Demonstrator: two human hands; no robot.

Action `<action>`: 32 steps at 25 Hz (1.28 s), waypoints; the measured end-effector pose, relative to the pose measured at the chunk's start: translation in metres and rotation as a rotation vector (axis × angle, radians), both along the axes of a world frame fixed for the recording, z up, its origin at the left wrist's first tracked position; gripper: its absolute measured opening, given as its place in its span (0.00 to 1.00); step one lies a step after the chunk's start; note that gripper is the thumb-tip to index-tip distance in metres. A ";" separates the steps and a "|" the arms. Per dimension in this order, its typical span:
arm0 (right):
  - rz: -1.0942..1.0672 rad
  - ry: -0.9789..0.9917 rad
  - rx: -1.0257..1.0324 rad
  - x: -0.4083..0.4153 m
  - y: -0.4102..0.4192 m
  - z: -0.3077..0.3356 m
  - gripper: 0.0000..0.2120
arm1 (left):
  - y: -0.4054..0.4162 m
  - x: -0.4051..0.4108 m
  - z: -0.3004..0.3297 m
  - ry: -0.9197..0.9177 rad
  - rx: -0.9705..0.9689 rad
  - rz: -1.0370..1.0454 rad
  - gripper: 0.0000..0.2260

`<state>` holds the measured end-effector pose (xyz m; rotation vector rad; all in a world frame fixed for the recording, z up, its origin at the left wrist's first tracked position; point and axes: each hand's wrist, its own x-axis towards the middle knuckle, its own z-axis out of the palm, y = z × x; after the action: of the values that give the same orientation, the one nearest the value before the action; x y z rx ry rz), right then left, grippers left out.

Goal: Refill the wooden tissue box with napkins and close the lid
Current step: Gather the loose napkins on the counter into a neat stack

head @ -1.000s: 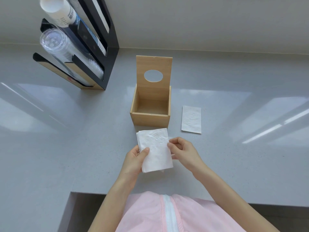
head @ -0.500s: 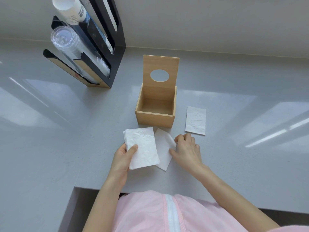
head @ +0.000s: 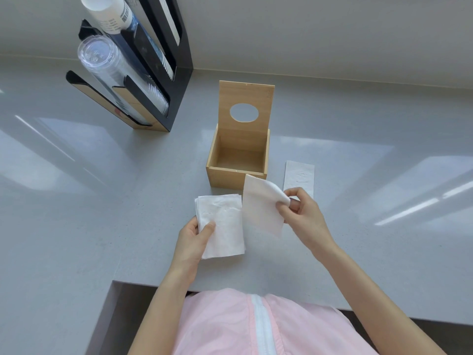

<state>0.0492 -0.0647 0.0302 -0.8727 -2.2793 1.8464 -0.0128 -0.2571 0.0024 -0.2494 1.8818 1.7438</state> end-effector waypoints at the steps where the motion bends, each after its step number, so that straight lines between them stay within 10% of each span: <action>1: 0.008 0.044 -0.053 0.000 0.002 0.007 0.10 | 0.002 0.000 0.001 -0.009 0.006 -0.002 0.07; 8: 0.263 0.136 -0.637 -0.007 0.001 0.024 0.10 | 0.008 0.001 0.007 -0.076 0.101 -0.061 0.11; 18: 0.143 -0.158 -0.103 -0.012 -0.025 -0.011 0.06 | 0.017 0.006 0.007 -0.139 0.186 -0.123 0.15; 32: 0.141 -0.138 -0.019 -0.011 -0.017 -0.015 0.04 | 0.026 0.009 0.010 -0.099 0.129 -0.141 0.08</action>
<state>0.0377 -0.0815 0.0147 -0.8899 -2.4690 1.9234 -0.0043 -0.2311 0.0128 -0.1476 1.6680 1.7170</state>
